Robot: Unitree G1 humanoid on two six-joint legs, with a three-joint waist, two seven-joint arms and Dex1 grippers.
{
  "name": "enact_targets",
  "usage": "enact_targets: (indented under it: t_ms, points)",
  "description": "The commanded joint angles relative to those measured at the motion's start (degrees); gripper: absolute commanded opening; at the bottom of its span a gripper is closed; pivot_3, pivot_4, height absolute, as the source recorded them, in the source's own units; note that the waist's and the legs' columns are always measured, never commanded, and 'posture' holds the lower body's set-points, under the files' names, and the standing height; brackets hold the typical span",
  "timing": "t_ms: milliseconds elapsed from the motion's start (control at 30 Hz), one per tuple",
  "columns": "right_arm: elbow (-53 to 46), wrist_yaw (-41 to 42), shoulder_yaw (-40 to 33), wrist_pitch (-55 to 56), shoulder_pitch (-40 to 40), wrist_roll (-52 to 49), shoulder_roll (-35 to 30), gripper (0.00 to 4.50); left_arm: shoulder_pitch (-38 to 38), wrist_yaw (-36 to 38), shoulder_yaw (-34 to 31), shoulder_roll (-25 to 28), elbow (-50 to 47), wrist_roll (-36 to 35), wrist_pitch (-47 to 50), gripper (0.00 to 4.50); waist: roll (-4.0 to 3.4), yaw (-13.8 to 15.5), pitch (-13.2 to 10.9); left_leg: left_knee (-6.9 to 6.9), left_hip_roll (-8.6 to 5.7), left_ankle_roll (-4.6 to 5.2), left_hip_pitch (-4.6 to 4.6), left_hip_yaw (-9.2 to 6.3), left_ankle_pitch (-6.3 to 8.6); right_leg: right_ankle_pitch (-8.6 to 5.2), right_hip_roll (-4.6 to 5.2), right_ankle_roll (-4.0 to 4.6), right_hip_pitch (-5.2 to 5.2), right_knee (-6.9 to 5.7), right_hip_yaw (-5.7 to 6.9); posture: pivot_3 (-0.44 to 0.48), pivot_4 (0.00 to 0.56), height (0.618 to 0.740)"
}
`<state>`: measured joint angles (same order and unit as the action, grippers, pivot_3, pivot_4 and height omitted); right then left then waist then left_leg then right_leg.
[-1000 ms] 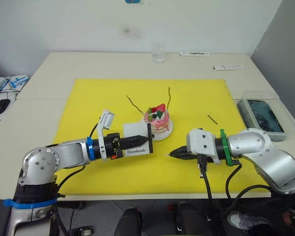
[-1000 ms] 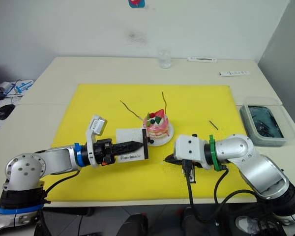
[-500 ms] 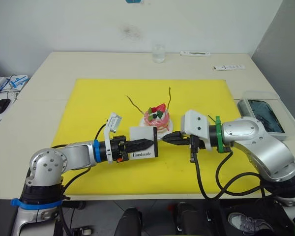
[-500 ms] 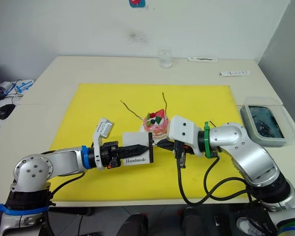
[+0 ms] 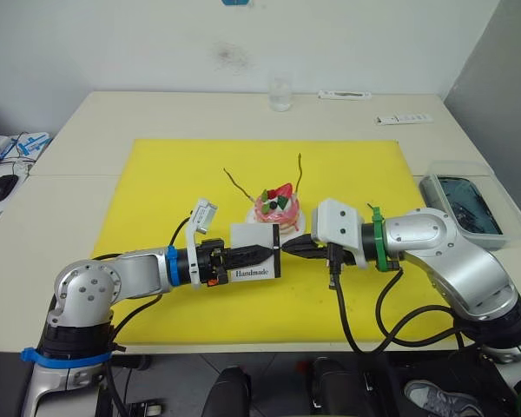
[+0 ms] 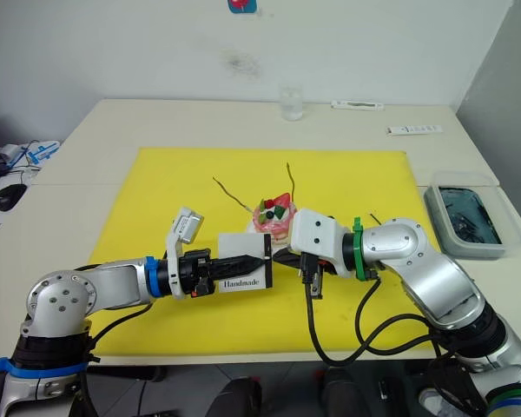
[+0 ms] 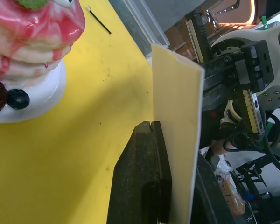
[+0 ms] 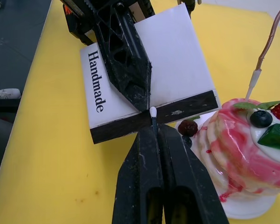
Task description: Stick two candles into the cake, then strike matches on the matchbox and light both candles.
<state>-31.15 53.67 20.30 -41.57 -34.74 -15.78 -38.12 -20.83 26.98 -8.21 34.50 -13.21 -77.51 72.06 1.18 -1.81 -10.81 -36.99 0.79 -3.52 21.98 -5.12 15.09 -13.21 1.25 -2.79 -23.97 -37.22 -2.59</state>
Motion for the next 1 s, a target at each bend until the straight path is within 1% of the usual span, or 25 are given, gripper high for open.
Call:
enact_targets:
  t_ms: [33, 400, 633, 1000]
  points:
    - [-0.6, -0.1, -0.3, 1.2, 0.0, 0.5, -0.4, 0.02, -0.6, 0.6, -0.4, -0.3, -0.8, -0.3, -0.6, 0.00, 0.00, 0.0, 0.0, 0.00, 0.00, 0.00, 0.00, 0.00, 0.00, 0.00, 0.00, 0.00, 0.00, 0.00, 0.00, 0.000, 0.150, 0.740]
    - [-0.3, 0.2, -0.3, 1.9, 0.6, 1.4, -0.9, 0.02, -0.5, 1.4, -0.6, 0.6, -0.7, 0.0, -0.3, 0.00, 0.00, 0.0, 0.0, 0.00, 0.00, 0.00, 0.00, 0.00, 0.00, 0.00, 0.00, 0.00, 0.00, 0.00, 0.00, 0.000, 0.150, 0.740]
    - [-0.9, 0.2, -1.9, 1.2, 0.5, 0.2, -1.2, 0.02, -0.3, 2.5, -0.7, 1.3, -0.2, 1.0, -0.3, 0.00, 0.00, 0.0, 0.0, 0.00, 0.00, 0.00, 0.00, 0.00, 0.00, 0.00, 0.00, 0.00, 0.00, 0.00, 0.00, 0.000, 0.150, 0.740]
    - [0.3, 0.5, 1.5, 3.1, 0.4, 3.1, -1.5, 0.02, -0.9, 1.9, -0.8, 0.2, -0.2, 0.3, -0.3, 0.00, 0.00, 0.0, 0.0, 0.00, 0.00, 0.00, 0.00, 0.00, 0.00, 0.00, 0.00, 0.00, 0.00, 0.00, 0.00, 0.000, 0.150, 0.740]
